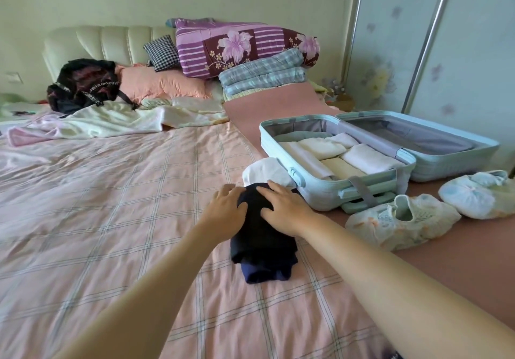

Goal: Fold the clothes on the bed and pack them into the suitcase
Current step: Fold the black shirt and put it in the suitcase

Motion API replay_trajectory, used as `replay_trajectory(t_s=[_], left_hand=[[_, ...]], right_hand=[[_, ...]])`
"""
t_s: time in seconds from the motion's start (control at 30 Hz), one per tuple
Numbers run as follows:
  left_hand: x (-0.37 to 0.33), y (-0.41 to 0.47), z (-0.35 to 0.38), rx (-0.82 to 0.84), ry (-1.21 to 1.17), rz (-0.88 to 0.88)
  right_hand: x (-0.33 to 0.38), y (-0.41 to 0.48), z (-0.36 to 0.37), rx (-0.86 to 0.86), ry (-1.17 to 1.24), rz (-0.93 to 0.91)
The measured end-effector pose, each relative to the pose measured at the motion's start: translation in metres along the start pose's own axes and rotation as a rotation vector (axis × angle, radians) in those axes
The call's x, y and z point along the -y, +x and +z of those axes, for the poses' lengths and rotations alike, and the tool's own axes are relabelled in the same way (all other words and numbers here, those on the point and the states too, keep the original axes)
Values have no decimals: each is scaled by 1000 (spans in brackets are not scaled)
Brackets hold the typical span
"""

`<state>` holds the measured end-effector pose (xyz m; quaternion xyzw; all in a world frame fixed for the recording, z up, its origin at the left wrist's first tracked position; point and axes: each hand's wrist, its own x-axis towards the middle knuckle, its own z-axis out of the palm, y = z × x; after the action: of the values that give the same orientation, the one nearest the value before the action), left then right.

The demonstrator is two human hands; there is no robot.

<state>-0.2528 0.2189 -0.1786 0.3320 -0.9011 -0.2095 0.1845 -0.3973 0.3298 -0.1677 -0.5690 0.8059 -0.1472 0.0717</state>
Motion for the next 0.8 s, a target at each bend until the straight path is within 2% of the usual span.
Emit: replay_trajectory(t_s=[0.1,0.2,0.33,0.43,0.5,0.57,0.67,0.73,0.8], left_hand=[[10,28,14,85,15,52],[23,44,35,197,-158,-21],[31,44,58,118,-242,-27],[30,45,57,88,-258,-2],[27,44,51,129,-292,-30],[23,36,41,173,-282,-88],[8,23,21,196,-269,-340],[-5,16,8,241,-391,-544],[-17,11,0,295,-459,-668]], right_hand=[[-18,21,9,0,77,-44],[-38,36,32,-66,106,-100],[-60,47,63,-88,375,-130],[-64,50,64,-94,387,-163],[-61,48,58,-62,412,-140],[-49,36,48,-57,423,-55],[-28,15,32,-29,464,211],[-8,4,21,24,577,395],[13,-2,13,80,729,510]])
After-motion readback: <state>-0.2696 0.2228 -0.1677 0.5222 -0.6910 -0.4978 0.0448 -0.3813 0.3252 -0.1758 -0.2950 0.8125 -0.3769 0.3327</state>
